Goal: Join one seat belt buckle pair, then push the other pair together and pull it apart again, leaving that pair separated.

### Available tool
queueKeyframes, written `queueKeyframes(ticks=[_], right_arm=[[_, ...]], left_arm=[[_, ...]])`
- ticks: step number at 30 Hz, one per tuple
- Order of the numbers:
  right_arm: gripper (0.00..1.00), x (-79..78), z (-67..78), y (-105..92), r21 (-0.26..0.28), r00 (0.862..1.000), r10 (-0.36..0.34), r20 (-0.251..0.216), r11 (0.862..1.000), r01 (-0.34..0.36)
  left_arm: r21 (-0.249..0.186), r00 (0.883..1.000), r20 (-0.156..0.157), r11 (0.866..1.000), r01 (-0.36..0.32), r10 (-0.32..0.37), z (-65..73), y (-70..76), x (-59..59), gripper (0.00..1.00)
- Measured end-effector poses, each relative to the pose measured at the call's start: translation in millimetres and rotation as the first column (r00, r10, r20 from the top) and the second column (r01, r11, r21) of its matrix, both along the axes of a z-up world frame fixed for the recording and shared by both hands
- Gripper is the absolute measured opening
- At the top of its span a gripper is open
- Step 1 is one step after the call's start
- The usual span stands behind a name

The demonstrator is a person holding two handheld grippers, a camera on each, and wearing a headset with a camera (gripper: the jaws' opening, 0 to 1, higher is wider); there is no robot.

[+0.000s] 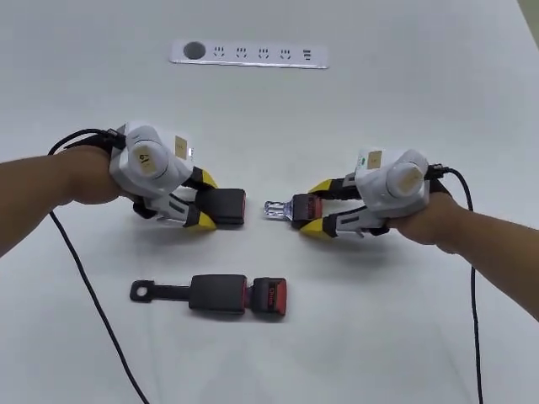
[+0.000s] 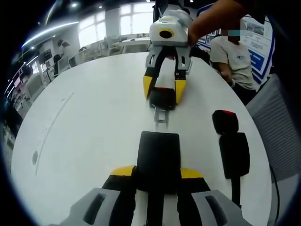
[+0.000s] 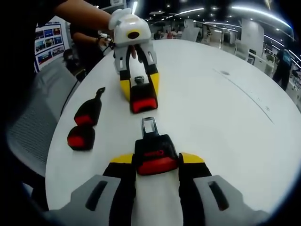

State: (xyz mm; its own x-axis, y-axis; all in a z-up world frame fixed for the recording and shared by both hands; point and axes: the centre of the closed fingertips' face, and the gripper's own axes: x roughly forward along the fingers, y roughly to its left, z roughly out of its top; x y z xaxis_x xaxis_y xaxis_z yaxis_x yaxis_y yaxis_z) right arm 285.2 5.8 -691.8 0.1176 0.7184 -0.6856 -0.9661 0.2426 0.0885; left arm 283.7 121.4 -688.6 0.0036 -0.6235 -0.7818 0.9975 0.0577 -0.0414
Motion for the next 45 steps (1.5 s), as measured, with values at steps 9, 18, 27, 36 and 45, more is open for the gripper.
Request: queueKeyframes(ticks=[9,18,27,36,45], right_arm=[[0.34,2.4,3.3,23.3,0.028,1.0,0.013,0.0,1.0,-0.013],[0.34,3.2,1.3,28.4,0.033,1.0,0.023,0.003,0.999,-0.023],[0.34,-0.2,2.3,33.2,0.013,0.999,0.029,0.015,0.999,-0.029],[0.34,0.6,0.4,45.6,0.008,0.999,0.032,0.024,0.999,-0.033],[0.34,0.3,-1.4,48.3,0.015,1.0,0.015,0.015,1.0,-0.015]], left_arm=[[-0.001,1.0,-0.001,1.0,-0.001,0.001,-0.5,1.9,0.6,0.34],[-0.001,1.0,0.001,1.0,0.004,-0.004,-0.3,2.9,-0.3,0.34],[-0.004,1.0,0.003,1.0,0.007,-0.007,-1.1,3.6,0.5,0.34],[0.0,1.0,0.0,1.0,0.013,-0.013,-2.2,4.7,1.6,0.34],[0.015,0.999,0.001,0.999,0.041,-0.041,-0.9,3.6,0.8,0.34]])
